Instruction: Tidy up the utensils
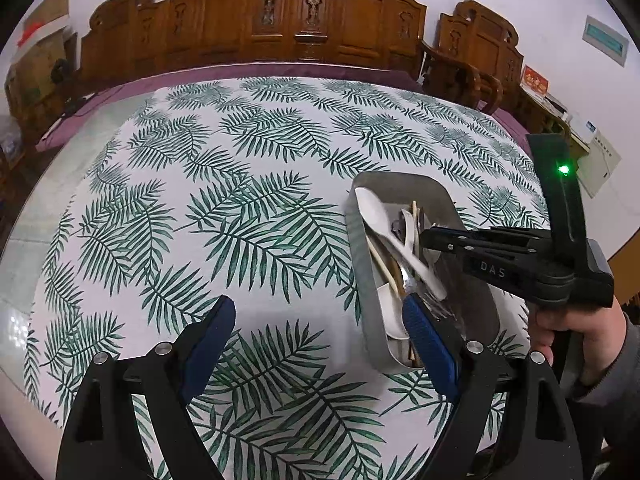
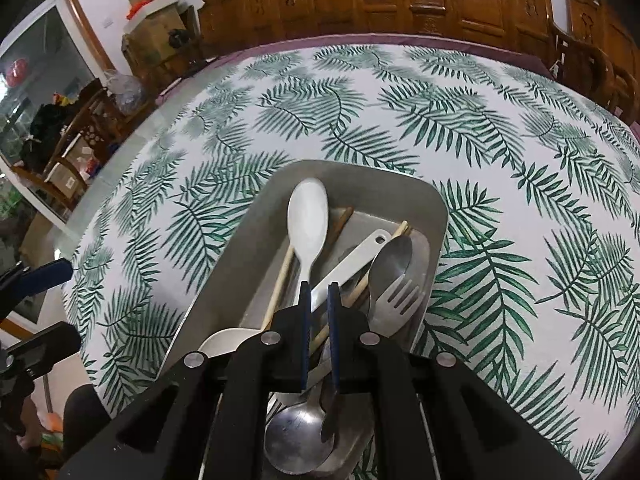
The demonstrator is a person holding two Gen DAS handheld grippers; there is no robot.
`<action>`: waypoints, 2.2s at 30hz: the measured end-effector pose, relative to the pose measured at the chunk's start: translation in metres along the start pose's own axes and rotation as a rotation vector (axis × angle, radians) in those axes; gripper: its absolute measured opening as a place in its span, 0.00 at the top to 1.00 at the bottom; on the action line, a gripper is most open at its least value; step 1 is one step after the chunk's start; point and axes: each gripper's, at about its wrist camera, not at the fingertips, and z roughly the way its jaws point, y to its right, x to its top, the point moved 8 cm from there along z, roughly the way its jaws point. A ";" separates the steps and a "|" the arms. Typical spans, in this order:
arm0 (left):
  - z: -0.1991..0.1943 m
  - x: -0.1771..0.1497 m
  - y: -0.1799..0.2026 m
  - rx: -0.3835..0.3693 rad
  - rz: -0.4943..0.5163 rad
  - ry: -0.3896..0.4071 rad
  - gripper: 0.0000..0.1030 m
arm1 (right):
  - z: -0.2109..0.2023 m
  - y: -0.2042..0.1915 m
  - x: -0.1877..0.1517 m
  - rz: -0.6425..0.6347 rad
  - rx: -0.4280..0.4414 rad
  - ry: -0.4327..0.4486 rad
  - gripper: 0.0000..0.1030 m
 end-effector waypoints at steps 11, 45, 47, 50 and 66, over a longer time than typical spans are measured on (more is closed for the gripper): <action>-0.023 0.003 0.024 0.000 0.024 0.038 0.20 | -0.068 -0.001 -0.017 -0.023 -0.003 0.109 0.80; -0.123 -0.047 0.117 -0.023 0.068 0.189 0.08 | -0.262 0.045 -0.131 0.075 -0.215 0.388 0.03; -0.128 -0.048 0.120 -0.019 0.075 0.193 0.08 | -0.269 0.045 -0.135 0.082 -0.230 0.398 0.03; -0.139 -0.048 0.125 -0.015 0.088 0.212 0.08 | -0.283 0.047 -0.137 0.092 -0.237 0.420 0.03; -0.224 -0.025 0.150 -0.018 0.120 0.381 0.08 | -0.371 0.017 -0.121 0.038 -0.251 0.595 0.03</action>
